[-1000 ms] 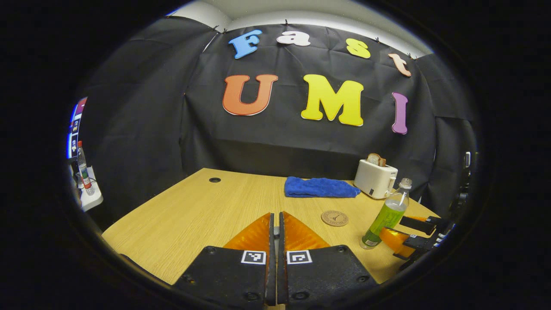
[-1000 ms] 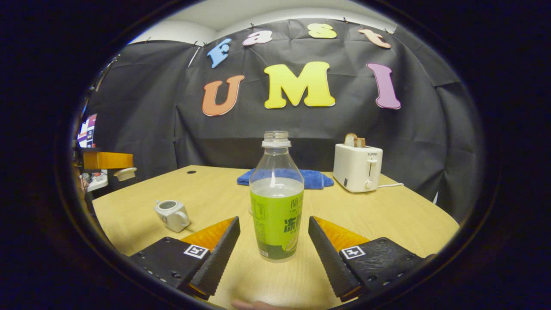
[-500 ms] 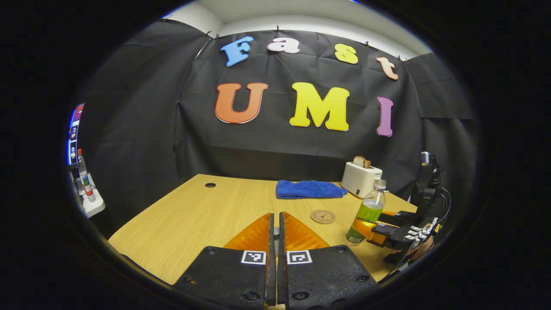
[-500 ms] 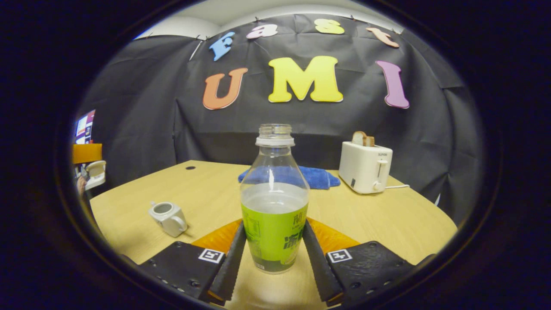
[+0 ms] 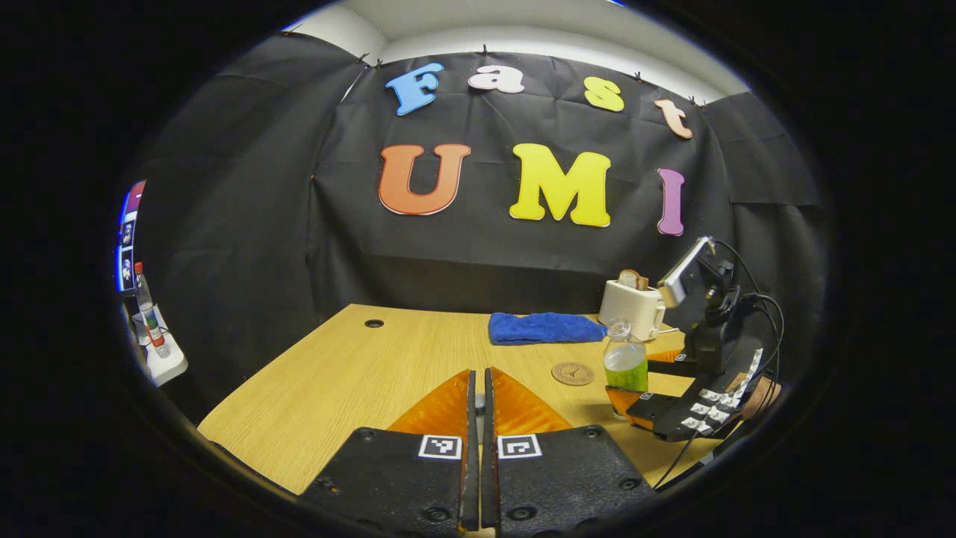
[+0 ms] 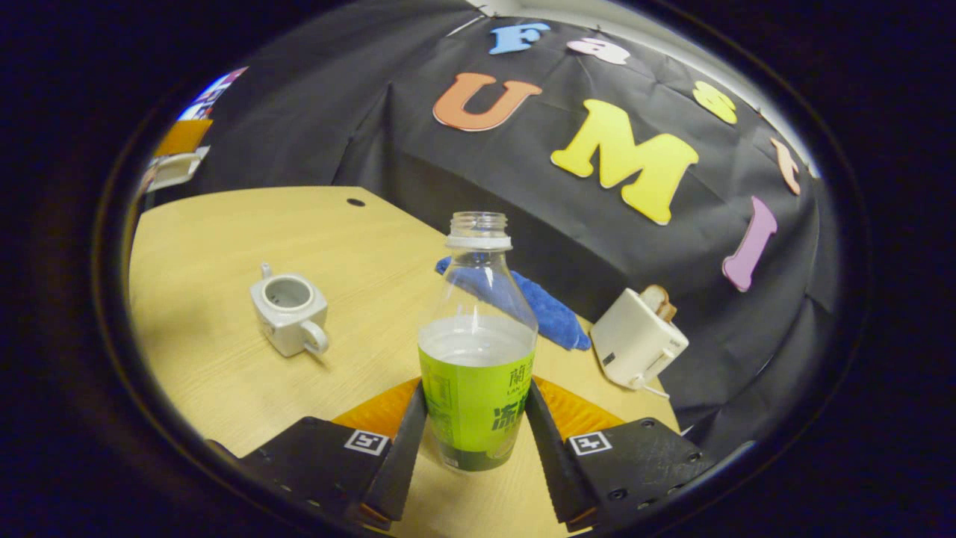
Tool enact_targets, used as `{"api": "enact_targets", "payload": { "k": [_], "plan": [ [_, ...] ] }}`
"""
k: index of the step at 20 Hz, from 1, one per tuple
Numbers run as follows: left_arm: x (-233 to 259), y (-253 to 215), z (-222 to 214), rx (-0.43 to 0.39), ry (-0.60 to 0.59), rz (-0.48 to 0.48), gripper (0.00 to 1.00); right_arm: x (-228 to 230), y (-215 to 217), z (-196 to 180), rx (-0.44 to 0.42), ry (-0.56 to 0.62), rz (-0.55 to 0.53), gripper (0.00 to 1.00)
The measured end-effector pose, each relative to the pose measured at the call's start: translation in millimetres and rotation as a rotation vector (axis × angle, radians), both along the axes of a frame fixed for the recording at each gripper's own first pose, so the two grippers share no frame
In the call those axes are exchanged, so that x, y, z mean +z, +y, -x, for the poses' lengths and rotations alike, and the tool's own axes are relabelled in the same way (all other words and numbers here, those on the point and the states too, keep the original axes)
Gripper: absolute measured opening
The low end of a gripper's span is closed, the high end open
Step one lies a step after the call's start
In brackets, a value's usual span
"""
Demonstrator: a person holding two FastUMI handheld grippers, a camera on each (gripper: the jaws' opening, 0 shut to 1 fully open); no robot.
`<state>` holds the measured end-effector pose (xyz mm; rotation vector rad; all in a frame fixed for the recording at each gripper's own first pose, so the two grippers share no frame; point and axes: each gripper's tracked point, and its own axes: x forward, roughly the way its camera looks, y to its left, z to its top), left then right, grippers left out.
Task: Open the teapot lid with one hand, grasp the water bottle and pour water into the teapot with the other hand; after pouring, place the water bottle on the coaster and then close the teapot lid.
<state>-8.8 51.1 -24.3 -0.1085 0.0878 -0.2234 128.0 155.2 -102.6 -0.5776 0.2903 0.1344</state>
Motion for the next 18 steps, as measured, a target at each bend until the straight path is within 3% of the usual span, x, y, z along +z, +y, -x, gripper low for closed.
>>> {"api": "enact_targets", "payload": {
  "k": [4,9,18],
  "plan": [
    [-3,19,-2,0.015,0.004,-0.021,0.04,-3,16,-4,0.028,0.003,0.213,0.72],
    [-9,31,-3,0.033,0.020,-0.030,0.04,-4,20,-10,0.052,-0.078,0.562,0.72],
    [-7,31,2,0.006,0.014,-0.029,0.04,15,24,-17,0.074,-0.224,0.874,0.73]
  ]
}}
